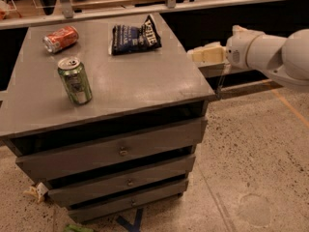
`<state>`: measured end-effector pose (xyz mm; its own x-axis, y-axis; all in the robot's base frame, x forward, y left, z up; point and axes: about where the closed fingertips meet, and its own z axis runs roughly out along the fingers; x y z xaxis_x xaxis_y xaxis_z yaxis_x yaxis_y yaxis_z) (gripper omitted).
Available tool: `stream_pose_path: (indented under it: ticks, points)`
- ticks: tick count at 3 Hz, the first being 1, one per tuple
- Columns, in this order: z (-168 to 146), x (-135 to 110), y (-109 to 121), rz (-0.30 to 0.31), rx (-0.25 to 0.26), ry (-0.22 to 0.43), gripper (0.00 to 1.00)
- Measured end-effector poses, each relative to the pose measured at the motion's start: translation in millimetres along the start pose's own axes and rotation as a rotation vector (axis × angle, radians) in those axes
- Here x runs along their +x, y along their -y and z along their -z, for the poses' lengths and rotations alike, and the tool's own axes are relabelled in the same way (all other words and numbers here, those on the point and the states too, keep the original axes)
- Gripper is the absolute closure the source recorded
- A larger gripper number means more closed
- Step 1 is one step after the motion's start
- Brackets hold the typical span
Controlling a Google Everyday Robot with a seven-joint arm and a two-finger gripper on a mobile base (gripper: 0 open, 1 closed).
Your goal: Move blue chip bag near green can
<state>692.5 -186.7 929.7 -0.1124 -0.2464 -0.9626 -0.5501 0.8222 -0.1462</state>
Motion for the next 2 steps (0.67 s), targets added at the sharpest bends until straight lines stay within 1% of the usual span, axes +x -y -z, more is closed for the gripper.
stream_pose_path:
  ticks: [1,2]
  points:
    - [-34,1,14,-0.009,-0.049,-0.028,0.0]
    - [-67,0,15,0.007,-0.129,-0.049,0.0]
